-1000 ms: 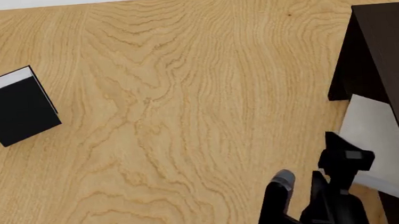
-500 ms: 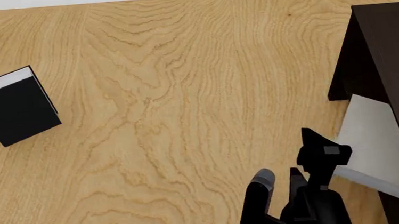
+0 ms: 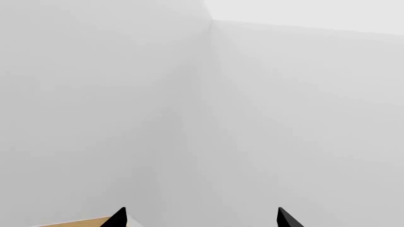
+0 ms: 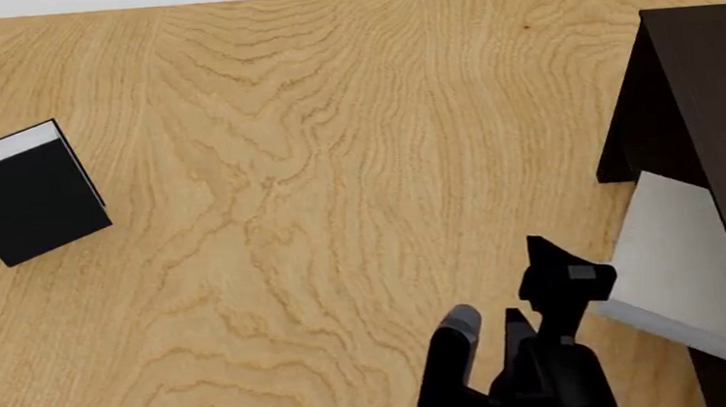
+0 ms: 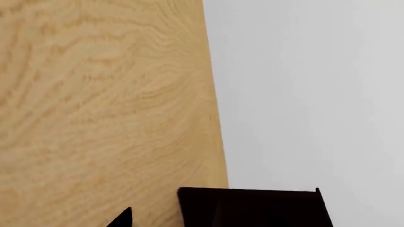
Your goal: Pick up the book on the right and place it on the cabinet shelf.
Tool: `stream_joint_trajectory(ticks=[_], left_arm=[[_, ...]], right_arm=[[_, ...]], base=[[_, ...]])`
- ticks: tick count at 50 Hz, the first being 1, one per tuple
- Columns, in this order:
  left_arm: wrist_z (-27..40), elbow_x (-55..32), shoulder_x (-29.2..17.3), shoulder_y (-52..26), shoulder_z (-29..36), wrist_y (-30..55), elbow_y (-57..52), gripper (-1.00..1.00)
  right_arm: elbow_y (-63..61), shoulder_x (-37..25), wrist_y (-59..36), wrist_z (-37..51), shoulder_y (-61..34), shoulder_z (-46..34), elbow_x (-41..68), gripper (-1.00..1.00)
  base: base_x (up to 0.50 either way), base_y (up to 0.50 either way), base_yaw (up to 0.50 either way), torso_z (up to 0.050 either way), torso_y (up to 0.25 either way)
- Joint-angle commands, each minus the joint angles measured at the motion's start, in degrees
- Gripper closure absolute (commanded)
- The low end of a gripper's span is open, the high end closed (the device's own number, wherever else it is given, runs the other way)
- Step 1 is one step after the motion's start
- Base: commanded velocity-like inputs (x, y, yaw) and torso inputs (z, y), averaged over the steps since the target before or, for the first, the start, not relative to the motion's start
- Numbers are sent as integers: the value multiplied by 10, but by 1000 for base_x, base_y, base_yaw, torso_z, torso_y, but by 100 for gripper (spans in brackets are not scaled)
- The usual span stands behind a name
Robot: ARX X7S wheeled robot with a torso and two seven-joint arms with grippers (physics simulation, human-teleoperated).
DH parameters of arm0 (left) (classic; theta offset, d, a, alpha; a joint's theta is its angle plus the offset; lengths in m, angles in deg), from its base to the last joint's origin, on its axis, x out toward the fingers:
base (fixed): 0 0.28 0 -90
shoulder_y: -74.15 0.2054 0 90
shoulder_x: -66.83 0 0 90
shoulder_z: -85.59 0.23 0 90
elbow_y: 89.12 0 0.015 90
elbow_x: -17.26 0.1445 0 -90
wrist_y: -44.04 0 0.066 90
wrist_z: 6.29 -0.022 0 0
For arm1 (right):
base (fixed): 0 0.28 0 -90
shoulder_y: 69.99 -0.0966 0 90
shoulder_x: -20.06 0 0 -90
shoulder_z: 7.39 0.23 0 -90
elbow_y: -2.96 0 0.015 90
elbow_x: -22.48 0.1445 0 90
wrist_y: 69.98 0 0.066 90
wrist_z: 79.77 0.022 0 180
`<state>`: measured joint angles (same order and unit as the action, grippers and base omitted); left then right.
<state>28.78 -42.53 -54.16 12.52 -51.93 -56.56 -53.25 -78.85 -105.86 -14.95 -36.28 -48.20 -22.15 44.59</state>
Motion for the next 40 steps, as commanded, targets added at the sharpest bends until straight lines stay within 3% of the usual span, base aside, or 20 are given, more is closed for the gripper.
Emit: stream_joint_trajectory(ticks=[1,40], left_arm=[[0,0,0,0,-1,1,-1,-100],[-4,3,4,-1,0,4,0,-100]], right_arm=[[14,8,10,-10,3,6,5,-100],[83,36,73,-49,16,40,26,-100]], base=[[0,0,0,0,0],[0,0,0,0,0]])
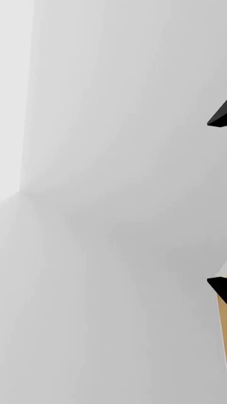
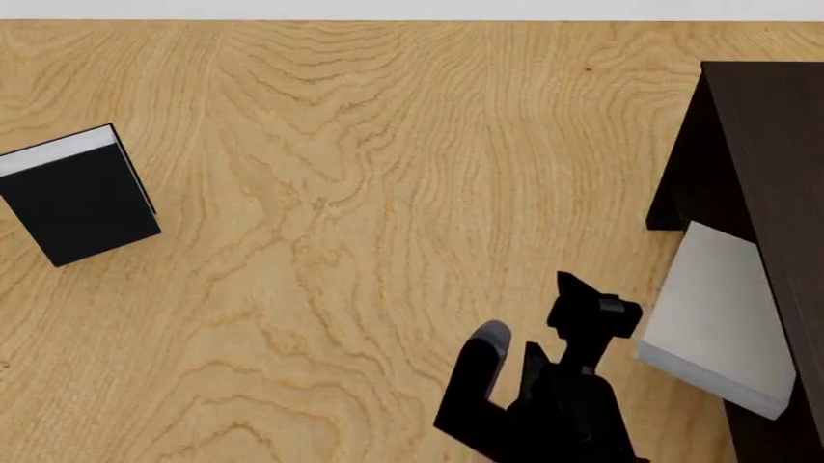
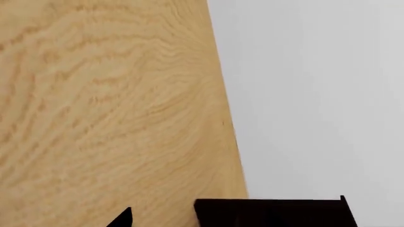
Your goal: Pick up the book on the right and place it on the cabinet shelf.
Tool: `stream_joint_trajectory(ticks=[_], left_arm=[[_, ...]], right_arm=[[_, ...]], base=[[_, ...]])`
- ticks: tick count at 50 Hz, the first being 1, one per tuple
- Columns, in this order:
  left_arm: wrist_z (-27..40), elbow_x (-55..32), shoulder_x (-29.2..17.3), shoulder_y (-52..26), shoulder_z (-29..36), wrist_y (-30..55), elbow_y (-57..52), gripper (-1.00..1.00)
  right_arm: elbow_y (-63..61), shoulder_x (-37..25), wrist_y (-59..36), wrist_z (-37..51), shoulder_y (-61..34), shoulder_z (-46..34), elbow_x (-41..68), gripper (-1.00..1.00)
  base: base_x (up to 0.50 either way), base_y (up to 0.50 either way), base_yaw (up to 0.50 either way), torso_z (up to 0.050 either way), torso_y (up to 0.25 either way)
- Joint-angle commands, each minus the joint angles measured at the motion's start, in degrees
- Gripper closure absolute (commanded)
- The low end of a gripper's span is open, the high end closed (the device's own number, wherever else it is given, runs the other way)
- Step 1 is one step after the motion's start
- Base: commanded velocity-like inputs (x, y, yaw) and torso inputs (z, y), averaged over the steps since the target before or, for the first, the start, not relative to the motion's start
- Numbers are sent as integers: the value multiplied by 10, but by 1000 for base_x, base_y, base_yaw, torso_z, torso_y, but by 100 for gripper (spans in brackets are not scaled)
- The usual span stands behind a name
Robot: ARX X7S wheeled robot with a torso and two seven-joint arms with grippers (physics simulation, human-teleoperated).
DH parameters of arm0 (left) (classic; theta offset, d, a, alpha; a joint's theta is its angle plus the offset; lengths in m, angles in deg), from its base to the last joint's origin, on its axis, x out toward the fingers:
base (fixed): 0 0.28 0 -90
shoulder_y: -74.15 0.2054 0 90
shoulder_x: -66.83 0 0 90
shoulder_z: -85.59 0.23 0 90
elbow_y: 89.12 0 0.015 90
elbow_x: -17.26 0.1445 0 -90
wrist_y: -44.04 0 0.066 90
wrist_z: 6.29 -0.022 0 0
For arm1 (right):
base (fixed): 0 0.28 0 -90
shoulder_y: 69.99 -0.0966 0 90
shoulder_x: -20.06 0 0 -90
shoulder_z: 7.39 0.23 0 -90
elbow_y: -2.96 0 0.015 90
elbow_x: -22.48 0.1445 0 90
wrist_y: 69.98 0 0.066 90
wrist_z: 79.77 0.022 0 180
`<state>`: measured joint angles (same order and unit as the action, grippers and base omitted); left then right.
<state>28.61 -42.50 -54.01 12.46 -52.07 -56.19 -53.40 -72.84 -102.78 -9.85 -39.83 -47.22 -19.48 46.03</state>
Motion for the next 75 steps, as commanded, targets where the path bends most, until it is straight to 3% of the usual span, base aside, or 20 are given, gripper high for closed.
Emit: stream_joint_trajectory(ticks=[1,75], left_arm=[[-3,3,2,-1,2,1,2,-100],[2,4,0,-3,-3,11,-4,-100]], right_arm=[[26,6,22,-13,6,15,13,-100],[128,47,104,-133,29,100,116,-100]], base=[[0,0,0,0,0],[0,0,0,0,0]])
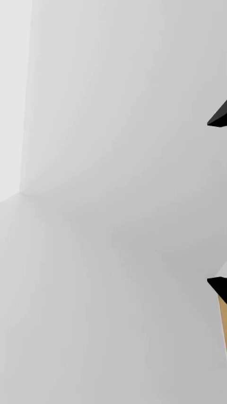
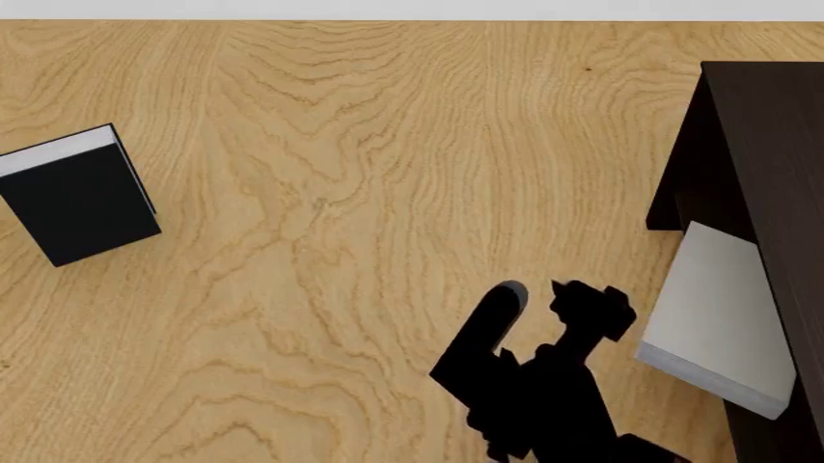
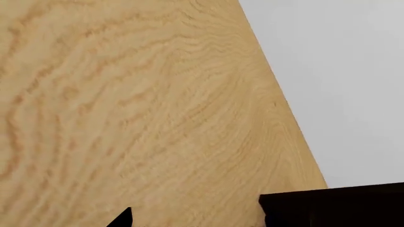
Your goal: Pick up the book on the right and place it on the cabinet shelf.
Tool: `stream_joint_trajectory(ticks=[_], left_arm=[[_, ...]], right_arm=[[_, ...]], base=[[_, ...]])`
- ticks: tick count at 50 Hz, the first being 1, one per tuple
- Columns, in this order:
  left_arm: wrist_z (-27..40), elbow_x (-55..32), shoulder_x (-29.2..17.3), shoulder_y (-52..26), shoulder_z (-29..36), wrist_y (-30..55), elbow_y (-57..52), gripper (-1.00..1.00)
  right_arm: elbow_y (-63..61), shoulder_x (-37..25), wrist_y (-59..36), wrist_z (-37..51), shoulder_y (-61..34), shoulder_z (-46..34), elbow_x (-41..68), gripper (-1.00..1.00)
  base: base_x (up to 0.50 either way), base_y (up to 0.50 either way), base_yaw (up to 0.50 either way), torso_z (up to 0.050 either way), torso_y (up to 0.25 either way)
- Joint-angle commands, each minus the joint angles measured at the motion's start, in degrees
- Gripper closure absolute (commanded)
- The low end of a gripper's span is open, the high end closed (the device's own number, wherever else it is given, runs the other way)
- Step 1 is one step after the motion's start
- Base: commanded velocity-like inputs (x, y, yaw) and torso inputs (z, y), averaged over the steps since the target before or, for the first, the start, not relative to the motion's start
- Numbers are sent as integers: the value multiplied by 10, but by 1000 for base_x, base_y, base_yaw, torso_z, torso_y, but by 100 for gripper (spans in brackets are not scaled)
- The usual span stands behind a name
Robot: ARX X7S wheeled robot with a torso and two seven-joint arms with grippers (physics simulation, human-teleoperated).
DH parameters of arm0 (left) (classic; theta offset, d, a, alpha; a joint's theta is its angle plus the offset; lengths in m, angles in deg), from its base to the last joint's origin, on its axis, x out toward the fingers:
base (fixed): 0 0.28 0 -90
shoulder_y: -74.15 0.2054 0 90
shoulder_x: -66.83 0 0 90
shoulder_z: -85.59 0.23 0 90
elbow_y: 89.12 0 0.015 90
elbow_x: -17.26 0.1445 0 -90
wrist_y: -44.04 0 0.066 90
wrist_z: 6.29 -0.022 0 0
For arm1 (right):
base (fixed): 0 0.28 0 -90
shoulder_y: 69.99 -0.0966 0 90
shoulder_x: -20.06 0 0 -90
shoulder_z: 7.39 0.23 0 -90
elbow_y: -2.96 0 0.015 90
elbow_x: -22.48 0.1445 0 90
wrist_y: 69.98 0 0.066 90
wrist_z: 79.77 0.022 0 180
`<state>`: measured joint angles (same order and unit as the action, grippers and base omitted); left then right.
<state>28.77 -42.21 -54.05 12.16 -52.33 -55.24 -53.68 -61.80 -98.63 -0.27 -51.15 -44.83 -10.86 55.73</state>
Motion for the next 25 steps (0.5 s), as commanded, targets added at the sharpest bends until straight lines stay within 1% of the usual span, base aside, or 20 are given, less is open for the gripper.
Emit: stream_joint_trajectory(ticks=[1,25], left_arm=[[0,1,1,0,0,1,-1,-100],[5,1,-2,1,-3,5,-6,-100]], right_arm=[[18,5,10,-22,5,16,23,-100],[82,27,33,-65,8,38,42,-100]], base=[[0,0,0,0,0],[0,0,0,0,0]])
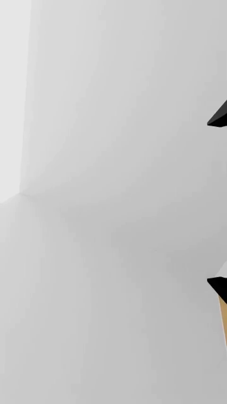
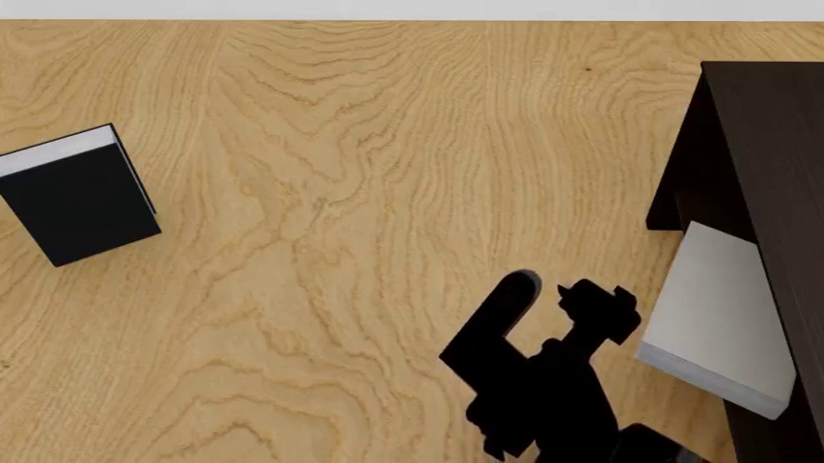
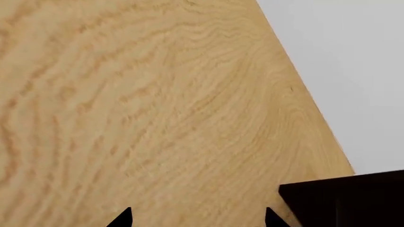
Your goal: Pick up the book on the right and place it on the cabinet shelf.
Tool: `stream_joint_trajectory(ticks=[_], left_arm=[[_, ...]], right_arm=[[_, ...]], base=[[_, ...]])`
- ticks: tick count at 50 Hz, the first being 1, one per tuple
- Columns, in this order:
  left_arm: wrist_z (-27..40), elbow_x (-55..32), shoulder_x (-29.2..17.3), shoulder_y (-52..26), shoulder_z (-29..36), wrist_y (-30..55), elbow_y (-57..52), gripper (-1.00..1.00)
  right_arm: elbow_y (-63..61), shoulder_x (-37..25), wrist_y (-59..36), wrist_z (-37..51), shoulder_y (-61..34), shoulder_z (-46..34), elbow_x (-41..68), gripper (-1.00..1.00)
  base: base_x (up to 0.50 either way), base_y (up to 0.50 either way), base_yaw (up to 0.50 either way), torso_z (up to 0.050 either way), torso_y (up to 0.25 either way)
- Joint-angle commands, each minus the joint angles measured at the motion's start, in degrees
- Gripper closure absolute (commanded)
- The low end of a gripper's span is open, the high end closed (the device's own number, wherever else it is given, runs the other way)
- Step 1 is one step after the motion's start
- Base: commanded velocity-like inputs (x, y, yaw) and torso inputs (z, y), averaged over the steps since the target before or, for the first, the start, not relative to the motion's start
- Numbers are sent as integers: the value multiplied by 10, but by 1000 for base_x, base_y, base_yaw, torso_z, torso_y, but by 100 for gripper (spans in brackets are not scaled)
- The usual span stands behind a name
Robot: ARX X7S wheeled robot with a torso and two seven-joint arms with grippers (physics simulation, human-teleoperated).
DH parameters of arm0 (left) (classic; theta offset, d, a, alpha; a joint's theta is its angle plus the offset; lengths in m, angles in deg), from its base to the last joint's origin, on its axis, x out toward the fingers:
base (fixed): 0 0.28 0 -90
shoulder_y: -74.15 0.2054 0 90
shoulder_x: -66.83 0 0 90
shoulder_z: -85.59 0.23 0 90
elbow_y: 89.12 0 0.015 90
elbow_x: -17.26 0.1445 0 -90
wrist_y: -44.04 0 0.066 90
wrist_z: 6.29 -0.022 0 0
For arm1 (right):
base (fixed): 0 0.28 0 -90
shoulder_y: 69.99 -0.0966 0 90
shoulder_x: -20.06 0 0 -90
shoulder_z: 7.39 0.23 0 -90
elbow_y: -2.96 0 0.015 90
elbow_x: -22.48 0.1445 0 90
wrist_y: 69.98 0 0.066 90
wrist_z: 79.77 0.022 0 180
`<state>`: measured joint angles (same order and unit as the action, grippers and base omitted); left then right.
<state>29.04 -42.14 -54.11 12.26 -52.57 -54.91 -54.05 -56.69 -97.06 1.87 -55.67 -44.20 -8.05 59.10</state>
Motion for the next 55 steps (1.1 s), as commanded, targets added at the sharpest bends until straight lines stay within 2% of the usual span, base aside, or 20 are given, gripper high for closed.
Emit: stream_joint_trajectory(ticks=[1,55], left_arm=[[3,1,-1,0,-1,2,-2,-100],[2,2,-3,-2,0,7,-1,-100]], right_arm=[[32,12,12,-22,2,11,10,-100],[100,38,45,-82,8,81,81,-100]], base=[[0,0,0,0,0],[0,0,0,0,0]])
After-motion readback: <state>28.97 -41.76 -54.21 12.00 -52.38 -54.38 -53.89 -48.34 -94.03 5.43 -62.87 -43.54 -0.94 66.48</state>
